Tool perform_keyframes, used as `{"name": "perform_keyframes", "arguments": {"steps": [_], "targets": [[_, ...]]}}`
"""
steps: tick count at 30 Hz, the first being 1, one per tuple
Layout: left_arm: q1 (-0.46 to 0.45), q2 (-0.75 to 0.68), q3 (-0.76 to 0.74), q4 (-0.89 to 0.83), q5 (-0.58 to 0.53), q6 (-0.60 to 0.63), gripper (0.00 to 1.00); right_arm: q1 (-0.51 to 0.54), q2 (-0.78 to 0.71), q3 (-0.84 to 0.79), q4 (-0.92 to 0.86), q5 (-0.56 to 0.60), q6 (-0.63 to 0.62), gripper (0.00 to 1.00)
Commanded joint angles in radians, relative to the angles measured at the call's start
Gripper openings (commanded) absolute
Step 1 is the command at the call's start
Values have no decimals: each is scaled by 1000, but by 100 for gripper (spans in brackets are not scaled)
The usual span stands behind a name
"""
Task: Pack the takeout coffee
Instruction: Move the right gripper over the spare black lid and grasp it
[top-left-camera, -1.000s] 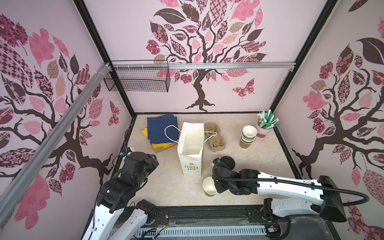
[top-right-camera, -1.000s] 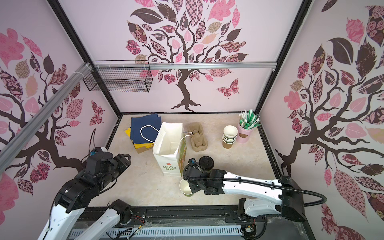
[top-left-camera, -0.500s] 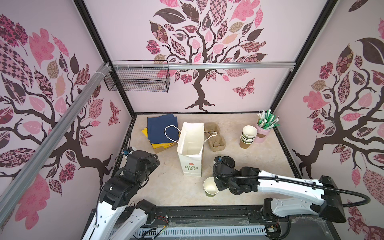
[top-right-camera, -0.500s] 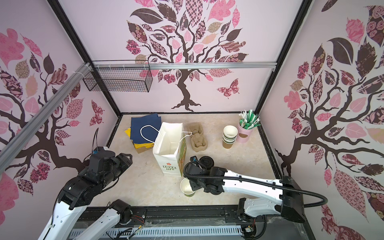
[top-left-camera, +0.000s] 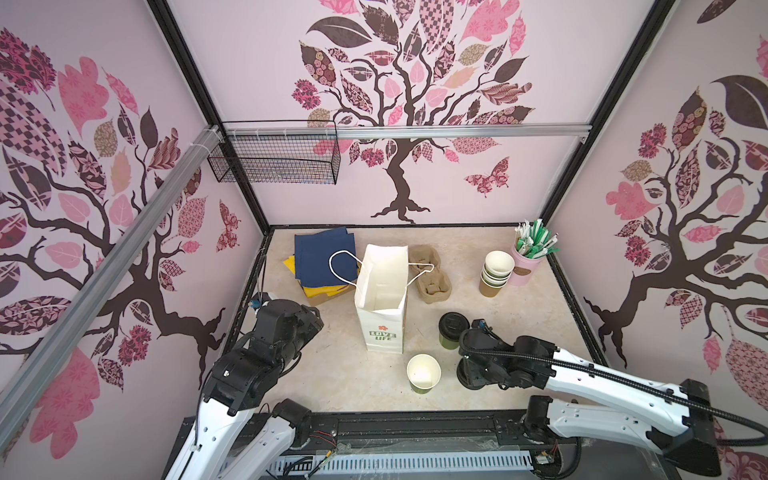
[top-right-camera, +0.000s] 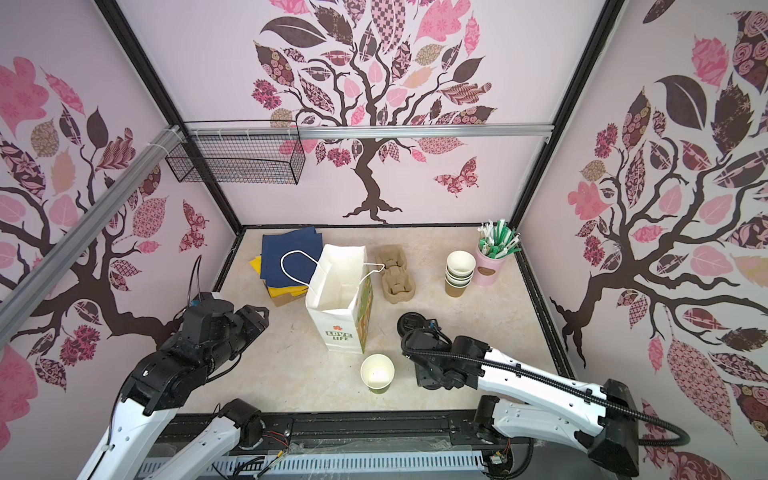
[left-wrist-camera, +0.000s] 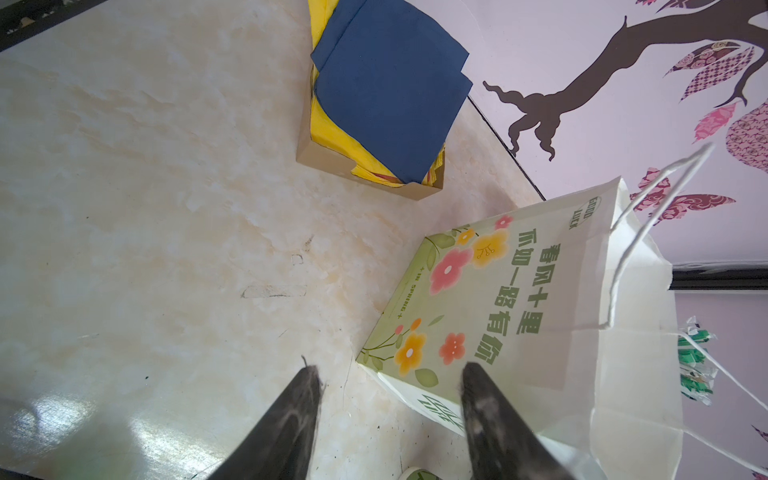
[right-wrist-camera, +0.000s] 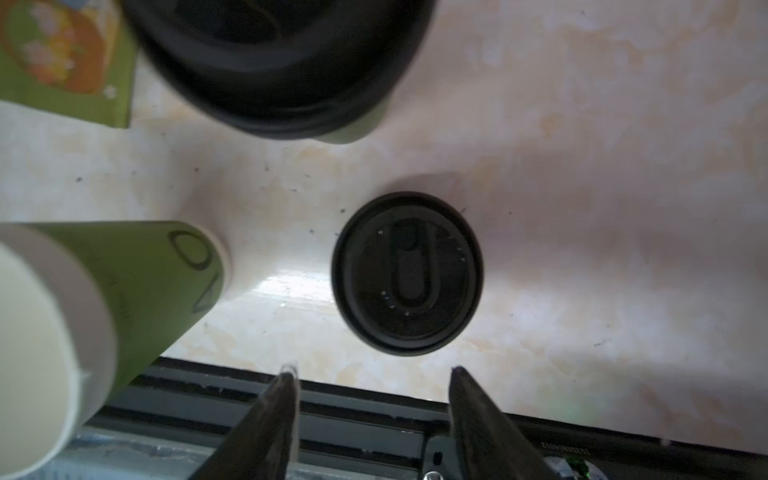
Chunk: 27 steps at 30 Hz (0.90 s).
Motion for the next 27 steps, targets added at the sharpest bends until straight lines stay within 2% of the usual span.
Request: {"name": "perform_keyframes", "arguments": {"steps": [1,3,9,20,27], "targets": [[3,3,-23,13,14,2,58,-87,-9,-11,10,-76,37,74],[3,7,-20,15,16,5,58,-107,22,-12,30,-73,11,78],[3,9,-23,29,22,0,58,-123,99,-26,75,-71,-6,84],[3,4,-35,38,20,-7,58,-130,147,-62,99,-35,14,81],[4,4,-41,43,24,-11,58,-158,170,-82,153,-69,18,80]]}}
